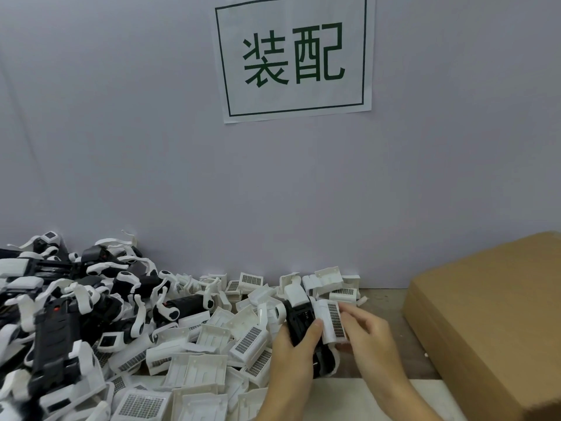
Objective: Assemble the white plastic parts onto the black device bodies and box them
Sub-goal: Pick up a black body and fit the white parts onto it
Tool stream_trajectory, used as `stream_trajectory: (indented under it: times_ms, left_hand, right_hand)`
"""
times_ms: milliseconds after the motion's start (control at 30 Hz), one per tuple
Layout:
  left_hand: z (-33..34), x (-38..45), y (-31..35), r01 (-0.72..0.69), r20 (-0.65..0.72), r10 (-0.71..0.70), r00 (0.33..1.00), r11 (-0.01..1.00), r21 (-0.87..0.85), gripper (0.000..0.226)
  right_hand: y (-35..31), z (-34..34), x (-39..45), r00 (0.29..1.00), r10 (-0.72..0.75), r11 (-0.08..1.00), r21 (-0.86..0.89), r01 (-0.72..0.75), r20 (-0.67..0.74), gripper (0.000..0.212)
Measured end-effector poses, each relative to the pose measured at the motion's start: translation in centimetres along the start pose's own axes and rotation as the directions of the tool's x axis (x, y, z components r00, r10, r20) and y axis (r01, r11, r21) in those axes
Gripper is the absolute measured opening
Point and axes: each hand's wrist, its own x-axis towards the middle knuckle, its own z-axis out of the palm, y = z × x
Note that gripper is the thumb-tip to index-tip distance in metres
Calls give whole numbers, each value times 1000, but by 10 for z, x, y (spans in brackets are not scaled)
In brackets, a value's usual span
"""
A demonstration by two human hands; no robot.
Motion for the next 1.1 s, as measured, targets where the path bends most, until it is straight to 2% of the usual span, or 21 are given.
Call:
stream_trajectory:
  times_ms: [100,167,233,333,400,467,533,600,700,800,900,967,1000,1033,1100]
  left_hand:
    - [1,1,-2,-11,17,10,1000,999,40,16]
    - [1,1,-2,10,11,-10,1000,1000,18,14]
    - [1,1,-1,41,5,-41,999,998,-53,14]
    - [1,0,0,51,30,-48,998,993,-105,25]
    - [2,-1,0,51,46,-45,998,988,-145,30]
    - [4,-4,3,63,93,-45,995,978,-201,31]
    - [7,-6,6,75,129,-42,991,963,-259,41]
    - [2,-8,3,19,110,3,994,980,-200,46]
    - [-4,-10,-3,-66,150,84,985,991,-117,41]
    - [5,-5,1,-36,134,45,990,997,-67,33]
    - [8,1,0,-22,84,31,996,994,-110,31]
    - [7,4,-2,-34,50,40,998,993,-115,28]
    - [6,5,-3,-35,34,40,999,992,-118,28]
    - [5,7,-3,-22,24,25,999,990,-139,30]
    - [4,9,-3,25,25,-20,999,979,-201,34]
  right_hand:
    - [0,-1,-3,988,-59,998,-29,64,144,21]
    - [0,-2,-3,987,-32,998,-40,39,158,20]
    - [1,-3,-1,998,-24,997,-69,28,58,17]
    - [1,-2,1,984,-110,985,-145,90,-138,25]
    - [-1,1,-2,969,-178,973,-177,148,-172,29]
    - [0,6,-4,968,-228,946,-258,194,-108,28]
    - [1,10,-6,968,-249,902,-358,243,31,18]
    - [-1,14,-9,957,-255,863,-414,289,138,8]
    - [-3,15,-9,946,-295,828,-458,323,133,9]
    - [-4,14,-9,945,-286,781,-533,324,156,6]
    - [-8,12,-11,933,-277,692,-625,361,231,41]
    - [-7,10,-9,913,-285,650,-642,407,291,40]
    - [-7,10,-9,905,-287,663,-617,424,314,31]
    - [-7,9,-9,906,-289,722,-551,419,309,21]
    - [-5,8,-7,947,-223,889,-351,295,231,15]
